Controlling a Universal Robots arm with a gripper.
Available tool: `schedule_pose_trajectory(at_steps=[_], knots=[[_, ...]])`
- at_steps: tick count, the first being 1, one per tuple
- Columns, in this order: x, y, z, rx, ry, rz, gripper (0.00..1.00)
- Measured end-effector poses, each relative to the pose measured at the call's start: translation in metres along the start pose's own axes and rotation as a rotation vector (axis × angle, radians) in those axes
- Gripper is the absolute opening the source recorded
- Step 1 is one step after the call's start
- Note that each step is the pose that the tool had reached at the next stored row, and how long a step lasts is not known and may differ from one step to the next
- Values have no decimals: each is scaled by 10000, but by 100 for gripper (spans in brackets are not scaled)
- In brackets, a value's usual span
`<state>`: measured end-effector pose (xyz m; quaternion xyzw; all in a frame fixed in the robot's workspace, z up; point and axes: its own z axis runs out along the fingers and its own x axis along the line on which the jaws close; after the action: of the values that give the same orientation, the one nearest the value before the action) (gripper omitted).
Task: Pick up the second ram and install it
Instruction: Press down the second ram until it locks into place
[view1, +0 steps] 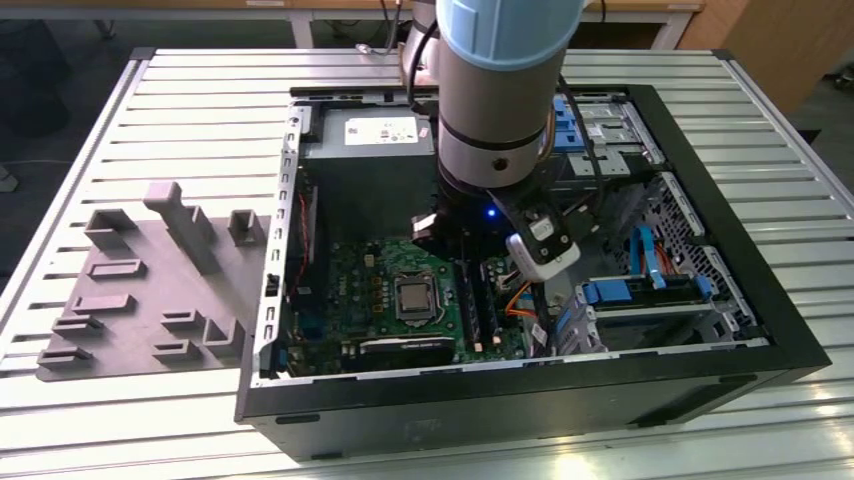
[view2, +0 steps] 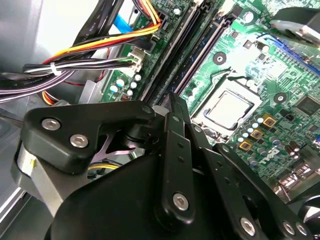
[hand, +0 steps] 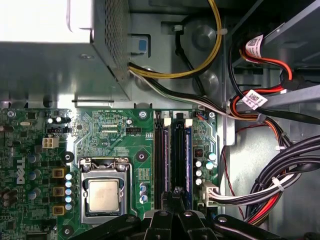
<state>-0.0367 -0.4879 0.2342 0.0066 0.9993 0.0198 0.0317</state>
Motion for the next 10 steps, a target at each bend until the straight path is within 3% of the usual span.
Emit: schedule_pose_trajectory(at_steps=[10], knots=[[0, -25, -1, 0, 0, 0, 11]])
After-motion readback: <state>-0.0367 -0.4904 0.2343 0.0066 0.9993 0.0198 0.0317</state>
